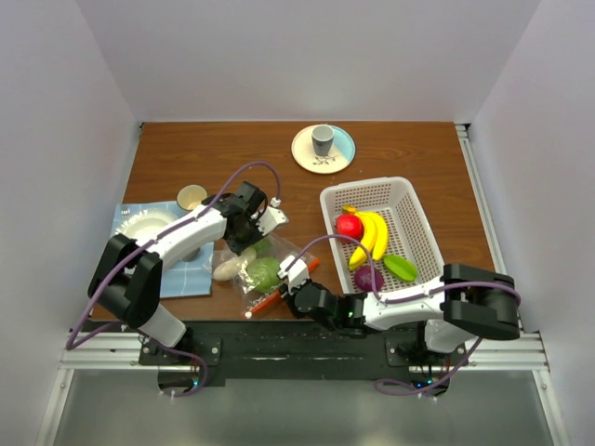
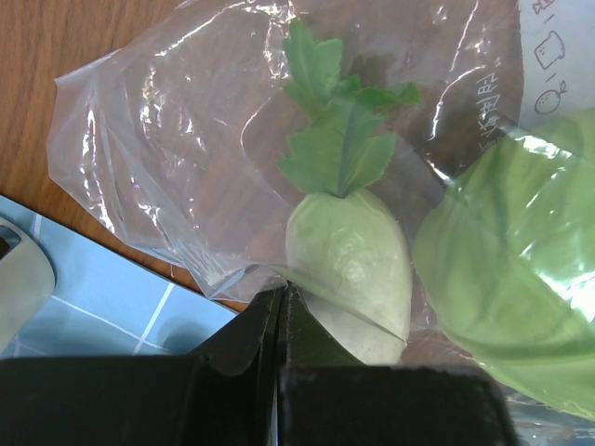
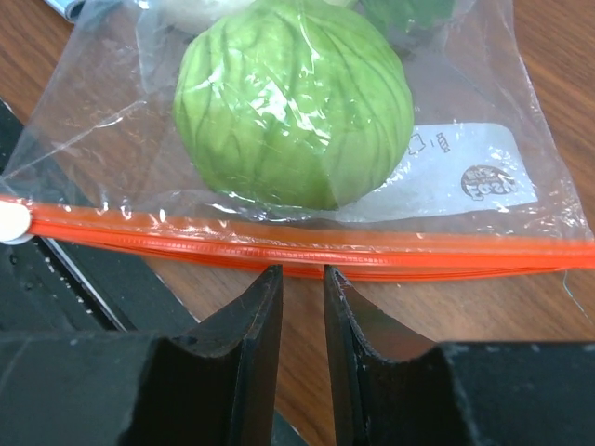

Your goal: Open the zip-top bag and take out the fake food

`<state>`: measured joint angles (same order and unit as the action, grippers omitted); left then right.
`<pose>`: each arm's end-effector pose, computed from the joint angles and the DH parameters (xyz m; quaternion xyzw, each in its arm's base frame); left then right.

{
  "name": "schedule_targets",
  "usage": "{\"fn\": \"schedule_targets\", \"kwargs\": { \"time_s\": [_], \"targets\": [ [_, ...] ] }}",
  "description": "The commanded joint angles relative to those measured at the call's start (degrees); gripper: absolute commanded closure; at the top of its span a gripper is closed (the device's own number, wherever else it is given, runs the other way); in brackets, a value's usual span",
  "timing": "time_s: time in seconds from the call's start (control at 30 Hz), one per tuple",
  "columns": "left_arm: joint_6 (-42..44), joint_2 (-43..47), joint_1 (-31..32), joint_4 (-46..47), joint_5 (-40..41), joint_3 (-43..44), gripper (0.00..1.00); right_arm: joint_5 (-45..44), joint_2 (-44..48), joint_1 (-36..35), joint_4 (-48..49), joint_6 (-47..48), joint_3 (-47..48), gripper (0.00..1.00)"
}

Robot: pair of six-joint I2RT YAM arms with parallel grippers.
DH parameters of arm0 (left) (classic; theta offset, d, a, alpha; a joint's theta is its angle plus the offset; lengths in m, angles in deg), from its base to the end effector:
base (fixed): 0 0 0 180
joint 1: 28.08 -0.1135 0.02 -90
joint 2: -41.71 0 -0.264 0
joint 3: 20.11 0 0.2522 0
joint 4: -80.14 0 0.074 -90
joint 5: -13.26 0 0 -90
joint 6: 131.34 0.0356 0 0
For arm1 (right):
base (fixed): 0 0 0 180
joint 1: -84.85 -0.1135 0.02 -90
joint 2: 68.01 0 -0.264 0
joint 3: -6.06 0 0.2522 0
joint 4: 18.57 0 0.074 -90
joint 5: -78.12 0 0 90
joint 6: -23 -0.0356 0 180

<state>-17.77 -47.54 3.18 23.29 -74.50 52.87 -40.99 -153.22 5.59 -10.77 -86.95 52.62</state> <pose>0.2490 -0.1495 0.2020 0.4528 0.8792 0.0095 0.1477 0.0702 0.2769 0.1652 -0.3087 0.7929 0.2222 0.4760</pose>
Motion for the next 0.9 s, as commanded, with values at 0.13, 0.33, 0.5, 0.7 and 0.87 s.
{"fn": "schedule_targets", "kwargs": {
  "time_s": [0.13, 0.33, 0.5, 0.7, 0.87],
  "targets": [
    [0.9, 1.3, 0.1, -0.4, 0.4, 0.6, 1.00, -1.8, -5.5, 1.3, 5.1, -0.7, 4.2, 0.68],
    [0.9, 1.4, 0.0, -0.3, 0.2, -0.1, 1.00, -2.0, -7.9, 1.5, 8.5, -0.7, 5.9, 0.28],
    [0.2, 0.9, 0.1, -0.3, -1.0, 0.5, 1.00, -2.6, -9.4, 1.5, 10.4, 1.3, 8.2, 0.08],
    [-1.9, -0.4, 1.7, -0.6, -7.2, -0.8, 1.00, -2.8, -13.1, 1.5, 12.3, 3.5, 11.1, 0.01],
    [-2.4, -2.1, 3.2, 0.7, -10.3, -4.6, 1.00, -2.5, -17.0, 1.9, 12.3, 3.0, 13.7, 0.01]
  ]
}}
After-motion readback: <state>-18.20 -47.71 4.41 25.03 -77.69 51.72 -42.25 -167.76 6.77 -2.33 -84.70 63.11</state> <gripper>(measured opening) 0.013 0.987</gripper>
